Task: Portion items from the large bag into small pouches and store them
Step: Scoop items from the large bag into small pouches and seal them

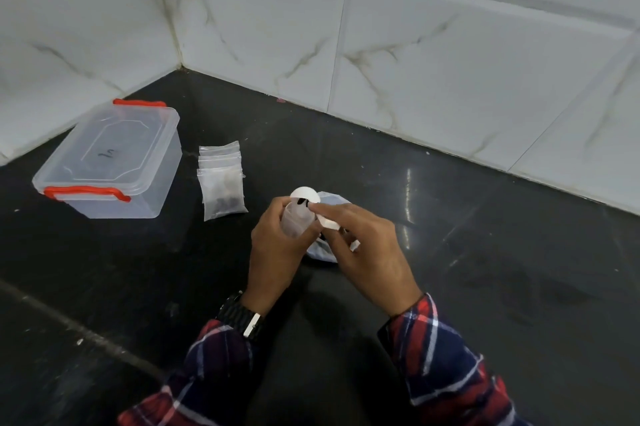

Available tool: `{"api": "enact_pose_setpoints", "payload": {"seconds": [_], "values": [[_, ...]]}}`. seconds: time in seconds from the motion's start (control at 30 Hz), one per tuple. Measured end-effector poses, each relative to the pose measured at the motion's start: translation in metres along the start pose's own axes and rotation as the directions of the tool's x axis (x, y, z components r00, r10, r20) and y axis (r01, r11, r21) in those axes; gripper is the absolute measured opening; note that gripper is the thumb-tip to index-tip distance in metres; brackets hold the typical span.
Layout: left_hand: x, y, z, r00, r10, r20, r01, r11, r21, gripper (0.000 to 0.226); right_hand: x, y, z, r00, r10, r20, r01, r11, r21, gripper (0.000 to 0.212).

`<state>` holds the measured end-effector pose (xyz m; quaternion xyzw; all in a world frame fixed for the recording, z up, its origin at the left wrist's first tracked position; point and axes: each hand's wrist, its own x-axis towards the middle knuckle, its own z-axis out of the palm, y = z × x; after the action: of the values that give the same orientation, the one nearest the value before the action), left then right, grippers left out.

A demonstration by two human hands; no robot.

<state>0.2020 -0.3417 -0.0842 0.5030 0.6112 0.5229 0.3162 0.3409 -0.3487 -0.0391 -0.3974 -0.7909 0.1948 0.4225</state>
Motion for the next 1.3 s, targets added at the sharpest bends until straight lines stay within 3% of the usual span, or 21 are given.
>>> {"api": "enact_pose_setpoints", "payload": {"seconds": [0.2,0.47,0.7,0.87,1.07,1.3], "values": [[-0.003,0.010,0.001,1.000,-0.013,0.007,0.014,0.998,-0.067,0.027,-0.009,0.007,0.000,0.995,-0.093,0.042,0.097,0.987,-0.131,0.036],[-0.004,0.011,0.002,1.000,-0.008,0.008,0.009,0.996,-0.085,0.034,-0.014,0.009,0.000,0.995,-0.103,0.010,0.103,0.990,-0.095,0.036],[-0.002,0.008,0.003,0.999,-0.046,0.002,0.047,0.998,-0.042,0.043,-0.013,0.011,0.002,0.998,-0.016,-0.060,0.017,1.000,0.021,0.032],[0.000,0.003,0.004,0.998,-0.062,-0.006,0.063,0.997,0.042,0.045,-0.010,0.010,0.007,0.968,0.158,-0.193,-0.109,0.964,0.242,0.029],[0.002,-0.012,0.007,0.993,-0.122,-0.006,0.122,0.989,0.082,0.046,-0.008,0.024,0.006,0.941,0.288,-0.177,-0.241,0.939,0.245,0.020],[0.001,-0.018,0.008,0.979,-0.191,0.068,0.186,0.979,0.084,0.046,-0.005,0.055,0.010,0.965,0.253,-0.063,-0.258,0.962,-0.086,0.020]]}}
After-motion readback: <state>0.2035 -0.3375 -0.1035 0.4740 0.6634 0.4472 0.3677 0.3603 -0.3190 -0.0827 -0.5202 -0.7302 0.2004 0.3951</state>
